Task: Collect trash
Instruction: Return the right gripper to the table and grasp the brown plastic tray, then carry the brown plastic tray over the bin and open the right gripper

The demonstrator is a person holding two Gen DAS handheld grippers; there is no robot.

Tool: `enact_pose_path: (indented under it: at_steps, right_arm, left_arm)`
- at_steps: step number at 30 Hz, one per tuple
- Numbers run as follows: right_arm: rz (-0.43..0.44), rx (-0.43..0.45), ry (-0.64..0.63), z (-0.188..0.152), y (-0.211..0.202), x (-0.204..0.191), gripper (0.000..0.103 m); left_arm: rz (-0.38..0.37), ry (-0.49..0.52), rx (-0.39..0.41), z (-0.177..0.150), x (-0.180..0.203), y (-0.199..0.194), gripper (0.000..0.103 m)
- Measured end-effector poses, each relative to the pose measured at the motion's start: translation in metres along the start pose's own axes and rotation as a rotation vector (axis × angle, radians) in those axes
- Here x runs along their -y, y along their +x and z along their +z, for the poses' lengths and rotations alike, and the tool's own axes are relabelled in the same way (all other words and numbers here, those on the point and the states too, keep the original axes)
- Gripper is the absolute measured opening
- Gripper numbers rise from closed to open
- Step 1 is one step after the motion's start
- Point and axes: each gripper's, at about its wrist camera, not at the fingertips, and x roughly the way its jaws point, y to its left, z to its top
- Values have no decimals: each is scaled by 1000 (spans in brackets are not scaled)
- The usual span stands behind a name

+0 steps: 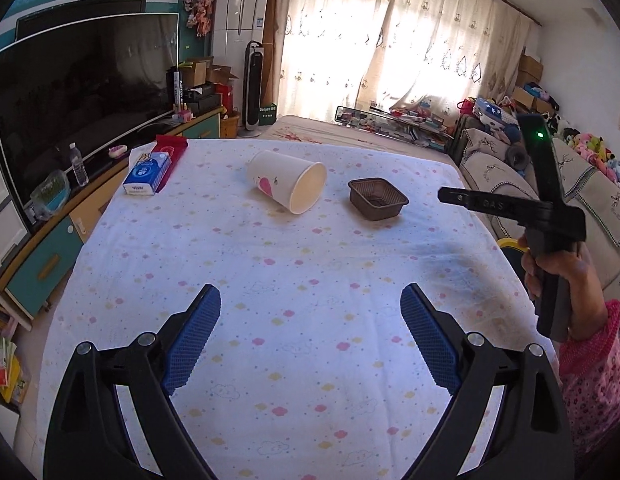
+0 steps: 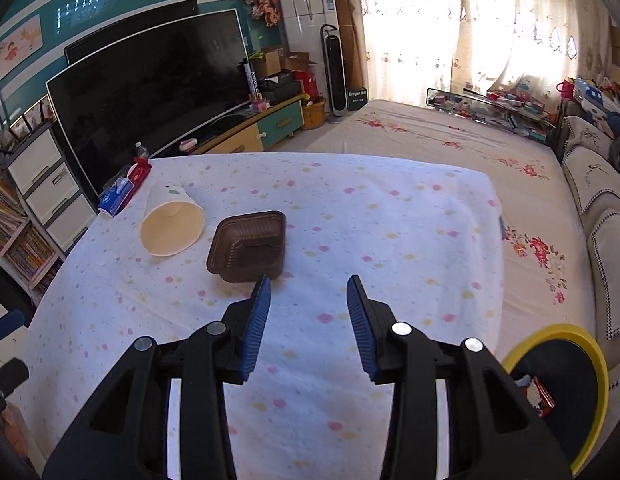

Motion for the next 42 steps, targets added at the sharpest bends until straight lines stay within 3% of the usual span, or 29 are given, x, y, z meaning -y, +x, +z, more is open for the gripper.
enact_pose_path:
  at_steps: [11,15,19,22,33,42]
  right_arm:
    - [-52,-92,-26,20,77,-14,24]
    - [-47,-113,-26,18,89,-13,22]
    - [-42,-112,-17,18,93,-14,9]
    - [-37,-104,-7,18,92,-13,6]
    - [-54,-20,22,22,41,-7,5]
    - [-132,78,97,-17,-49,40,5]
  left_arm:
    - [1,-23,-23,-3,-3,15,90]
    - [-7,-19,-41,-4,1,23,90]
    - [-17,-11,-62,-6,6,33,90]
    - [-20,-5,-74,-7,10,39,90]
    - [-10,-1,-73,-7,13,38,90]
    - [-27,12,-55,-9,25,24,90]
